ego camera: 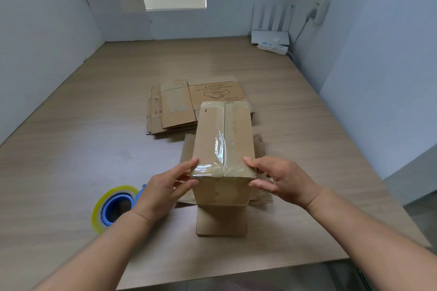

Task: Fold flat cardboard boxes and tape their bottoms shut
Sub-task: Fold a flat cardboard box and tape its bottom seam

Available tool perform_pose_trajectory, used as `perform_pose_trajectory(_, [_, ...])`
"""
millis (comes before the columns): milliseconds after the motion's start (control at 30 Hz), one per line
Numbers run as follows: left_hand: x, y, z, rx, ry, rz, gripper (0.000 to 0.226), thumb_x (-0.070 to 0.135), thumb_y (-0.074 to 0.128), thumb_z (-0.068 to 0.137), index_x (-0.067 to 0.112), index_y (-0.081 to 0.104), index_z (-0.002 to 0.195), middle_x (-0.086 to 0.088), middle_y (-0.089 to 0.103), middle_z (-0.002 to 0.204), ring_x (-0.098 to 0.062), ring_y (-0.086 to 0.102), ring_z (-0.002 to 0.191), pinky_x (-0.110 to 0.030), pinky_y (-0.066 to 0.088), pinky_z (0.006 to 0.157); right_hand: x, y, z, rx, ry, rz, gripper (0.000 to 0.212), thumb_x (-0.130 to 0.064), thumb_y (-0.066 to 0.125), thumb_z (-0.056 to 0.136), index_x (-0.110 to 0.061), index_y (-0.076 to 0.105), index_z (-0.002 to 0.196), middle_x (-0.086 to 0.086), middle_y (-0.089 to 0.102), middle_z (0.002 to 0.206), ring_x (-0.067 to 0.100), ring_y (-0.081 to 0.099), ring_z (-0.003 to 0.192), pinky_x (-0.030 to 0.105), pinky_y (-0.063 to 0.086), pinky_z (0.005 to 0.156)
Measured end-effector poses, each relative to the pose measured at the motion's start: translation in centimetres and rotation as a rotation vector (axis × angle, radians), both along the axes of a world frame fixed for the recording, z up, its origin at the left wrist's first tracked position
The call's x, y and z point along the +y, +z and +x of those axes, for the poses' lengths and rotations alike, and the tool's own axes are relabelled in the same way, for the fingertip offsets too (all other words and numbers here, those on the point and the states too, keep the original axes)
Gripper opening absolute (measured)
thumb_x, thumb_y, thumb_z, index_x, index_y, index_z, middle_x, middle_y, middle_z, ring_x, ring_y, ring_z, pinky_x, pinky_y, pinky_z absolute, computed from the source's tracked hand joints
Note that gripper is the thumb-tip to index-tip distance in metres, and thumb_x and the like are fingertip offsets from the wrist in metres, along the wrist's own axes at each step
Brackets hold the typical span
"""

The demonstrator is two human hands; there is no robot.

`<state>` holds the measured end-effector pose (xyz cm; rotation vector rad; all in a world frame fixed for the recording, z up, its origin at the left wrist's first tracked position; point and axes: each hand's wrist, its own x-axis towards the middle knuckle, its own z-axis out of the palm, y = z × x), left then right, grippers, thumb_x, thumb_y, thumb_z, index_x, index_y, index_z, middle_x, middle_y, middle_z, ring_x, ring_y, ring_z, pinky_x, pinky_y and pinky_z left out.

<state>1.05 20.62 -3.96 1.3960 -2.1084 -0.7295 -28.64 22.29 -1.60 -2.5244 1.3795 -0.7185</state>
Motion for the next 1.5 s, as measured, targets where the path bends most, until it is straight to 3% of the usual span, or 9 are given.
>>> perform_pose_trajectory(300, [3.2,-2.3,-3.4,0.335,0.370,0.050,0.037,0.026,0.057,0.092,0.024,0.059,0.129,0.013,0.065,0.116,-0.007,0.061,0.108,-0.011,0.044,0.093,0.7,-2.4,0.6,-0.117,-0.130,0.085,0.054,-0.024,0.074,0.081,-0.015,0.056,0.131,0.012,0.057,0.107,0.024,0.057,0.088,0.042,0.056,0.070])
perform_pose_trajectory(533, [2.7,-1.6,-2.5,0.107,0.313,-0.029,0.039,0.035,0.054,0.092,0.029,0.057,0.130,0.009,0.070,0.099,-0.007,0.062,0.079,-0.028,0.053,0.081,0.9,-2.1,0.8,-0.204,-0.182,0.193,0.049,-0.031,0.070,0.084,-0.020,0.057,0.129,0.005,0.058,0.118,0.020,0.060,0.095,0.039,0.055,0.080])
perform_pose_trajectory(700, [1.2,-1.8,0.1,-0.095,0.087,0.161,0.046,0.026,0.056,0.096,0.041,0.044,0.138,0.018,0.065,0.120,-0.003,0.063,0.102,-0.017,0.046,0.089,0.2,-0.4,1.8,-0.494,-0.304,0.331,0.044,-0.056,0.044,0.089,-0.035,0.055,0.126,-0.007,0.052,0.124,-0.005,0.047,0.113,0.008,0.036,0.092])
perform_pose_trajectory(867, [-0.2,-0.6,-0.5,0.276,0.259,0.361,0.048,0.028,0.041,0.102,0.027,0.029,0.149,0.002,0.045,0.146,-0.015,0.046,0.130,-0.034,0.038,0.109,-2.0,0.1,3.3,-0.773,-0.502,0.659,0.074,-0.065,0.028,0.086,-0.019,0.043,0.142,-0.003,0.046,0.143,0.012,0.039,0.133,0.040,0.030,0.113])
perform_pose_trajectory(1000, [-1.7,2.1,-3.6,0.435,0.241,0.498,0.061,0.062,0.028,0.092,0.031,0.041,0.143,0.001,0.049,0.143,-0.018,0.047,0.129,-0.043,0.038,0.109,-3.1,0.1,4.0,-0.972,-0.556,0.863,0.061,-0.062,0.027,0.094,-0.023,0.057,0.130,0.002,0.060,0.131,0.021,0.052,0.123,0.045,0.037,0.109])
perform_pose_trajectory(1133, [-1.9,3.0,-4.5,0.383,0.308,0.583,0.063,0.065,0.019,0.093,0.023,0.053,0.125,-0.013,0.066,0.099,-0.026,0.064,0.081,-0.037,0.053,0.072,-3.0,0.0,2.9,-0.805,-0.740,0.836,0.073,-0.068,0.024,0.092,-0.015,0.056,0.131,0.012,0.061,0.126,0.032,0.058,0.115,0.041,0.051,0.088])
perform_pose_trajectory(1200, [-1.9,2.9,-4.7,0.314,0.300,0.631,0.066,0.067,0.017,0.092,0.023,0.050,0.129,-0.010,0.065,0.102,-0.026,0.065,0.088,-0.038,0.054,0.079,-2.6,0.0,2.5,-0.838,-0.781,0.946,0.079,-0.071,0.026,0.089,-0.012,0.051,0.134,0.014,0.061,0.124,0.031,0.061,0.108,0.034,0.053,0.069])
perform_pose_trajectory(1400, [-2.3,4.1,-5.9,0.335,0.253,0.679,0.073,0.076,0.023,0.085,0.031,0.046,0.137,-0.001,0.060,0.124,-0.019,0.059,0.108,-0.038,0.052,0.091,-2.5,1.9,3.1,-0.766,-0.680,0.989,0.069,-0.071,0.027,0.089,-0.018,0.064,0.115,-0.004,0.068,0.094,0.015,0.064,0.085,0.030,0.049,0.070])
perform_pose_trajectory(1500, [-3.1,6.1,-6.0,0.423,0.234,0.601,0.083,0.081,0.025,0.077,0.031,0.043,0.141,0.001,0.056,0.132,-0.017,0.057,0.112,-0.032,0.051,0.083,-3.4,3.3,2.6,-0.782,-0.637,0.813,0.071,-0.071,0.029,0.089,-0.018,0.064,0.121,0.000,0.068,0.111,0.020,0.063,0.102,0.038,0.052,0.085])
